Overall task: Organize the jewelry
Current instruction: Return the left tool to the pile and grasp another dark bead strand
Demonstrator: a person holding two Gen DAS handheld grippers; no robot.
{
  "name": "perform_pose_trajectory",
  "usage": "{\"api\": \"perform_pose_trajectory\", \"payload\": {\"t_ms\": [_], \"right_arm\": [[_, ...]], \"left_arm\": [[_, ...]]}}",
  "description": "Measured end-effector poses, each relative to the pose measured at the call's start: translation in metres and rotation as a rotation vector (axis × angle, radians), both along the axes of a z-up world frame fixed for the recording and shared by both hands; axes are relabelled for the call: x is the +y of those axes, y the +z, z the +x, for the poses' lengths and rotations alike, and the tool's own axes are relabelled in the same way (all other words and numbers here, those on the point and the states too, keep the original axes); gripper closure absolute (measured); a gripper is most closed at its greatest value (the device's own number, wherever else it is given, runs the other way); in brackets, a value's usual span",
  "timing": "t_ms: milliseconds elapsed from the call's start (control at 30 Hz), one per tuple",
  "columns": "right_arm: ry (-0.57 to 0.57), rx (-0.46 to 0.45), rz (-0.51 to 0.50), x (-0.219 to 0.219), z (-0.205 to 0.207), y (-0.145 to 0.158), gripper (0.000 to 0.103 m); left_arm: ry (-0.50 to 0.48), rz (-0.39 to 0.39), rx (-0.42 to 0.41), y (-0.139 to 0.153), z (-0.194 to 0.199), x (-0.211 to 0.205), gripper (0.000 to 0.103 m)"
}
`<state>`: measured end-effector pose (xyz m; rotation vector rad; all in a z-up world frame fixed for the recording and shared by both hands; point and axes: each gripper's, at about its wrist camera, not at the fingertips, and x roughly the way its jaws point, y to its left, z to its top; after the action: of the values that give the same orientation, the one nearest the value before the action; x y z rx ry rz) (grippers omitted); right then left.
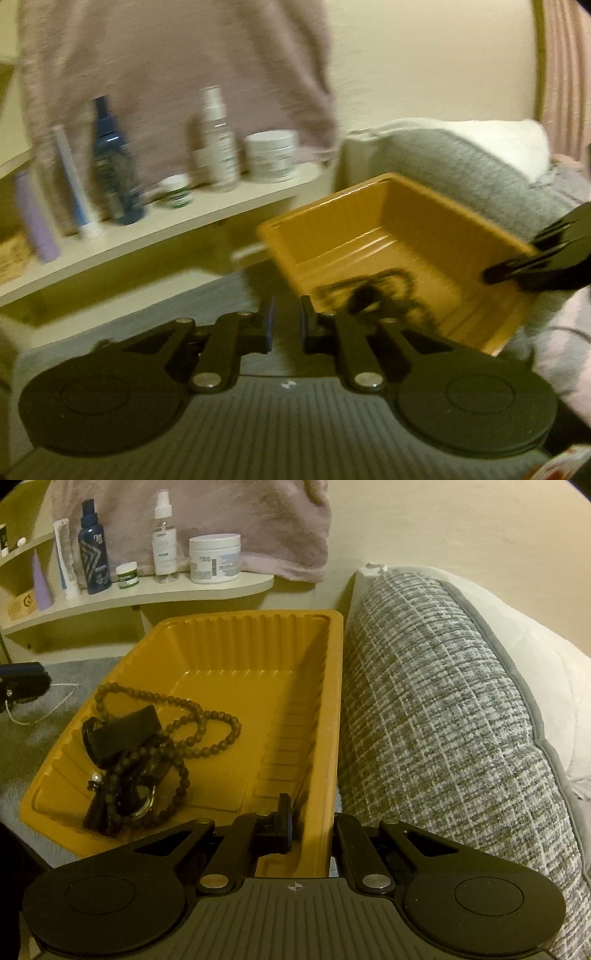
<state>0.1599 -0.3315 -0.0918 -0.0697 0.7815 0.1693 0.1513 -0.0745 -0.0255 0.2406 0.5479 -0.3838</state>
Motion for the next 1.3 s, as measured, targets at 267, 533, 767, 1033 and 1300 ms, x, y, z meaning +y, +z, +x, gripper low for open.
{"api": "perform_pose_trajectory", "payload": {"t_ms": [267, 533, 767, 1033, 1300], "right_arm": [[0.023, 0.004, -0.015, 0.001, 0.002, 0.001, 0.098], [0.027, 0.005, -0.023, 0.001, 0.003, 0.001, 0.098], [0.025, 0.008, -0.025, 0.001, 0.004, 0.0, 0.098], [0.024, 0.01, -0.027, 0.001, 0.005, -0.001, 0.098], [0.024, 0.011, -0.025, 0.0, 0.006, -0.001, 0.098]], "left_arm": [[0.16, 0.029, 0.019, -0.013, 0.003, 0.056, 0.091], [0.29, 0.087, 0.051, -0.035, 0.002, 0.104, 0.088], [0.376, 0.119, 0.059, -0.049, 0.01, 0.13, 0.087], [0.477, 0.076, 0.064, -0.048, 0.028, 0.161, 0.085], [0.499, 0.04, 0.072, -0.048, 0.047, 0.173, 0.085]]}}
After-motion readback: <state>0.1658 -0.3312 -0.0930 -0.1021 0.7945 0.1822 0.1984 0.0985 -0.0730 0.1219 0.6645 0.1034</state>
